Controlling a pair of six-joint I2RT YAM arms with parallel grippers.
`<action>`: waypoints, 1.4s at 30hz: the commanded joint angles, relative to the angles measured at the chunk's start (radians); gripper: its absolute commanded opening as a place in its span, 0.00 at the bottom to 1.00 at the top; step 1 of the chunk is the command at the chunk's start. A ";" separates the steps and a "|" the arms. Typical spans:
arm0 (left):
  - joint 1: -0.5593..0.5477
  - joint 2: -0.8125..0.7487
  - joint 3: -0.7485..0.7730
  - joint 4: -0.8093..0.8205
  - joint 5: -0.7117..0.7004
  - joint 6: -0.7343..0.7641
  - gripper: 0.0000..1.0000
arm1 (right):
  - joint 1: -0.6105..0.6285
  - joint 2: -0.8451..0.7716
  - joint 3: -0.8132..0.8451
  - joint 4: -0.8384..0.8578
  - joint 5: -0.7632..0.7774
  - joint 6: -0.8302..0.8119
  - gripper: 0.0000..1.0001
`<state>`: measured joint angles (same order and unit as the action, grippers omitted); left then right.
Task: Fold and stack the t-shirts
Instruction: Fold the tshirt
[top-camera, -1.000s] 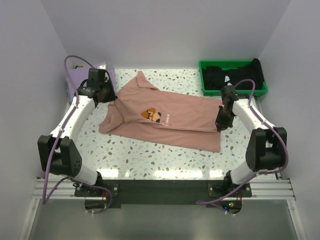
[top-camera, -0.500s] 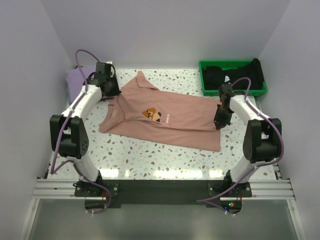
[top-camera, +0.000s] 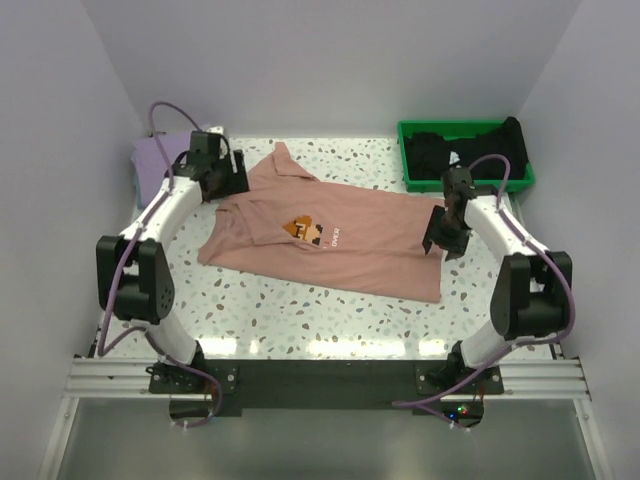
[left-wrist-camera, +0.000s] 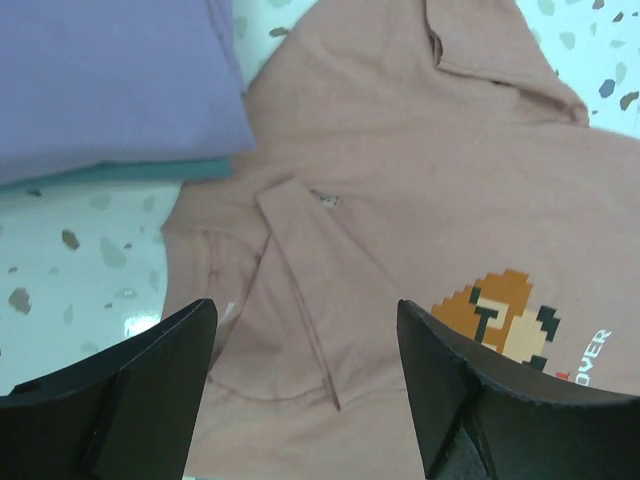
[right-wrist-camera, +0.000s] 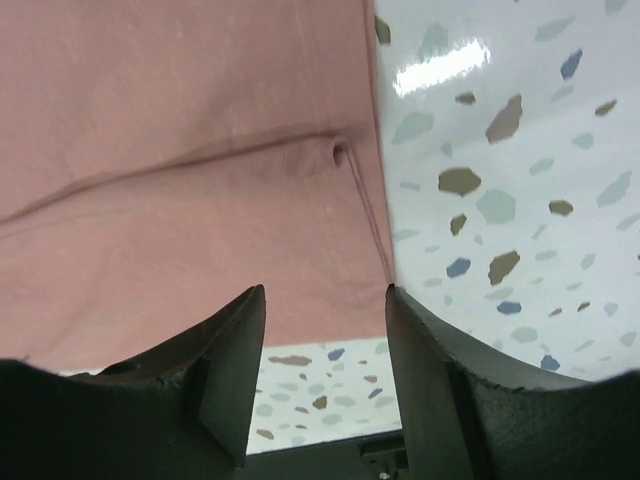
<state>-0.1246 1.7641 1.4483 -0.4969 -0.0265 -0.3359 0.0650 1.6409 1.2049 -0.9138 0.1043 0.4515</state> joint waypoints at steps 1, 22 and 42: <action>0.013 -0.188 -0.171 0.041 -0.049 0.005 0.78 | -0.004 -0.136 -0.069 -0.011 -0.038 0.012 0.55; 0.155 -0.523 -0.667 0.031 -0.012 -0.063 0.73 | -0.016 -0.182 -0.406 0.084 -0.029 0.096 0.38; 0.220 -0.568 -0.802 0.093 -0.070 -0.143 0.59 | -0.059 -0.070 -0.410 0.199 -0.043 0.082 0.11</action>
<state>0.0841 1.2160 0.6464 -0.4736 -0.0559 -0.4511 0.0181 1.5326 0.8062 -0.8185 0.0006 0.5369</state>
